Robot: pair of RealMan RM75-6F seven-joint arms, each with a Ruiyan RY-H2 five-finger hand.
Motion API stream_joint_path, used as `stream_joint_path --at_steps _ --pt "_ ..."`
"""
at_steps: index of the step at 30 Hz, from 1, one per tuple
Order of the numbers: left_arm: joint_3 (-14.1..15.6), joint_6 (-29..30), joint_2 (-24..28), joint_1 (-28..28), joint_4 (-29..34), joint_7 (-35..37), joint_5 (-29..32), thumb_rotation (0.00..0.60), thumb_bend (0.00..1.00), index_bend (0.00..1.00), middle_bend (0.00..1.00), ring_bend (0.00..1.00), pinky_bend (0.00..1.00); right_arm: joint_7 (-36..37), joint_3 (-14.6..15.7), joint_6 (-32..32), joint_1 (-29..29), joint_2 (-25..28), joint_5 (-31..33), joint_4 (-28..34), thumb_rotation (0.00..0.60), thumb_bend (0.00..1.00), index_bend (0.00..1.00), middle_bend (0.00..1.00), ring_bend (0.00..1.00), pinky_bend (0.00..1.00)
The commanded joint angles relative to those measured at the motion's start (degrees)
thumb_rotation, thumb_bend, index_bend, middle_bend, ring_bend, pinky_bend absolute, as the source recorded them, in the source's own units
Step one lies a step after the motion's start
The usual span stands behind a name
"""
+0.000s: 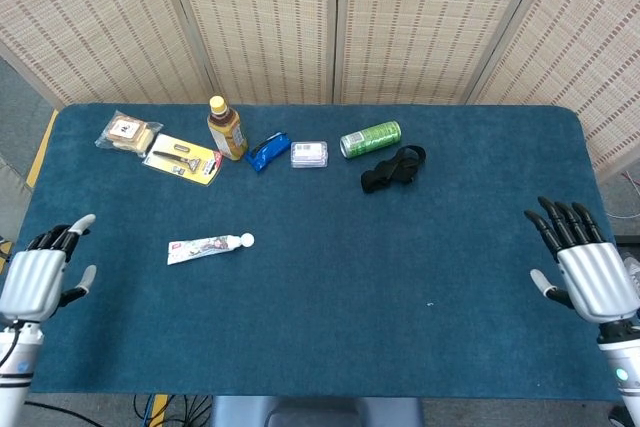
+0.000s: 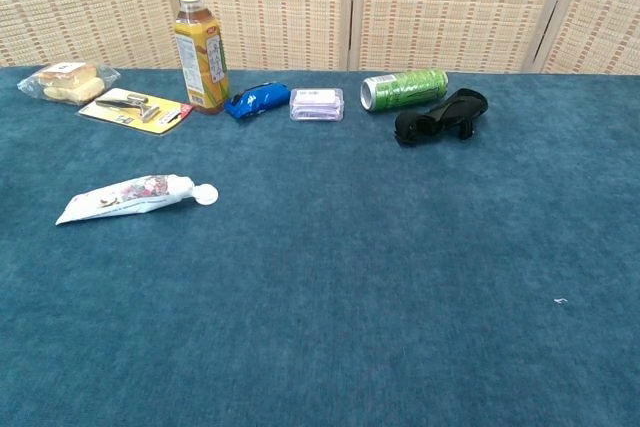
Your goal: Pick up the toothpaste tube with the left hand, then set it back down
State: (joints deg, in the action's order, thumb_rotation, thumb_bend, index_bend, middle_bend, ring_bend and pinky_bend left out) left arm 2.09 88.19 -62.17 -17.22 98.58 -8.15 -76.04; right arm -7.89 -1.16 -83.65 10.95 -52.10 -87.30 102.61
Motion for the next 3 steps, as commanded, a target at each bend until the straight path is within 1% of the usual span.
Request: stream_joint_path --at_steps 1,3 --pt "1.28 3.82 -0.54 3.88 -1.3 1.45 -2.13 0.6 0.35 0.14 0.27 0.18 0.2 0.15 0.25 -1.27 -1.26 -0.98 -0.27 -0.93 0.6 0.2 0.12 0.0 0.0 0.0" --pt "1.41 5.51 -0.87 5.6 -1.32 2.05 -3.04 0.6 0.35 0.14 0.27 0.18 0.2 0.22 0.12 -1.82 -1.81 -1.45 -0.09 -1.38 0.6 0.2 0.12 0.0 0.0 0.0"
